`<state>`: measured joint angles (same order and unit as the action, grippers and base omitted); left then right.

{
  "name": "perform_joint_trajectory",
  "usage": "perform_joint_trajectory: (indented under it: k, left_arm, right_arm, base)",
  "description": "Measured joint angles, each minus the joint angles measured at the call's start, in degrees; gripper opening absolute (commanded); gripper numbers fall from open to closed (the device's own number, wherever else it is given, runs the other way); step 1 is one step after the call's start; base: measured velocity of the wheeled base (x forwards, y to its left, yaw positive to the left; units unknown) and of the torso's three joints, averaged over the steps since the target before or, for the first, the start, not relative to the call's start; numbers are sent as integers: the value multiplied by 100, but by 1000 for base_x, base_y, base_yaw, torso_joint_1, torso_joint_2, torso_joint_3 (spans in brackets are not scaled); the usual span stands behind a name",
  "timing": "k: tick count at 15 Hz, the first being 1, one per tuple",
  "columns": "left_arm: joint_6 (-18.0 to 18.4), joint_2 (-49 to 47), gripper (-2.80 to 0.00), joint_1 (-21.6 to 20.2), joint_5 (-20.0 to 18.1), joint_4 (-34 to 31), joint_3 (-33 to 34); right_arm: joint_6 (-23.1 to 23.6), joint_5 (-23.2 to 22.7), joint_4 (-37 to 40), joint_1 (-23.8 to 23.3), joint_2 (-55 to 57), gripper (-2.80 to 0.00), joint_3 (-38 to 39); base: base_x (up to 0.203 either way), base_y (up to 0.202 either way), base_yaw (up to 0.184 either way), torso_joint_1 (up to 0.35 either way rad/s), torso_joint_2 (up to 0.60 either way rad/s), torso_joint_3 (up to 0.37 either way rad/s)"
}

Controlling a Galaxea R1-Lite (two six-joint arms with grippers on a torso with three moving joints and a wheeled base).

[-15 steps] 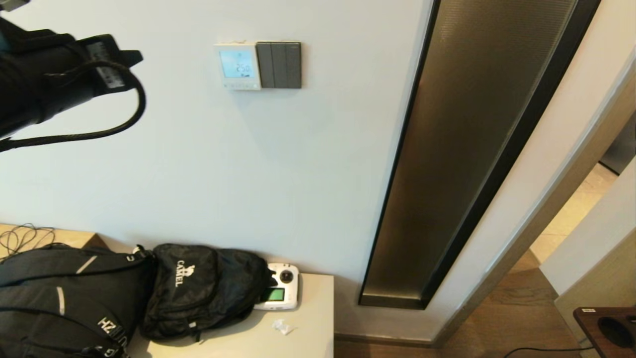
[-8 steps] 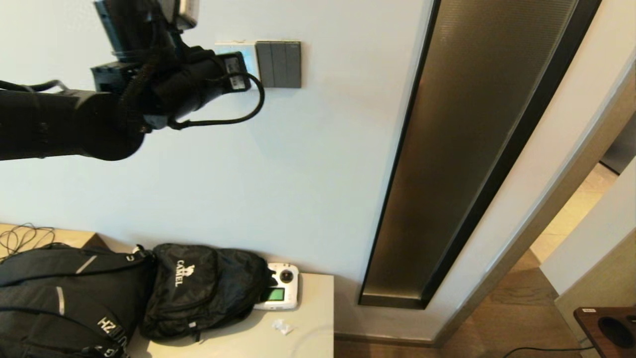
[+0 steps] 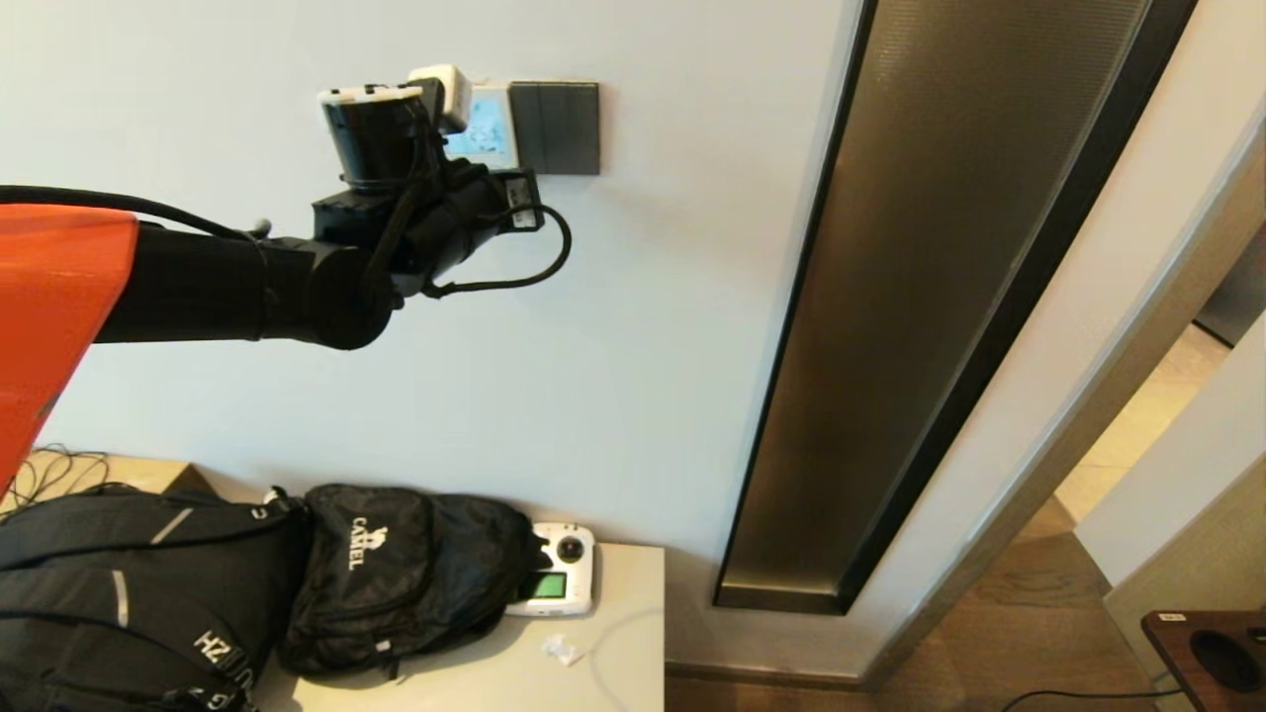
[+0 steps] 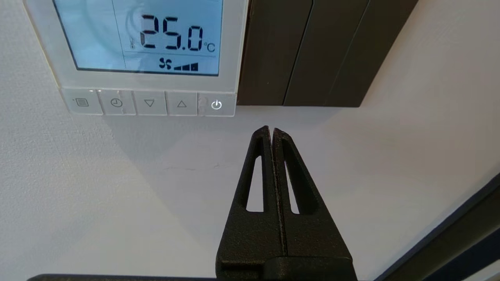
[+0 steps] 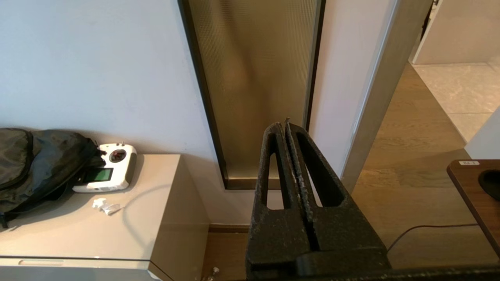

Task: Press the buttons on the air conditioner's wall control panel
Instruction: Turn off the central air conditioner

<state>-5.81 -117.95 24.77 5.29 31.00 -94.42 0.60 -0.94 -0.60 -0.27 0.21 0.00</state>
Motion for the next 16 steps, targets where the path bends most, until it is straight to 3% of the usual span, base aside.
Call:
perform_joint_trajectory:
  k: [8,16]
  left_arm:
    - [270,-383,-280,-140,178,-82,-662]
    - [270,-545,-280,-330,188,-11,-768]
  right_arm:
    - [0,0,0,0,0,-280,0]
    - [0,0,0,1,0,-280,0]
  base:
    - [0,0,0,0,0,0]
    - [0,0,0,0,0,0]
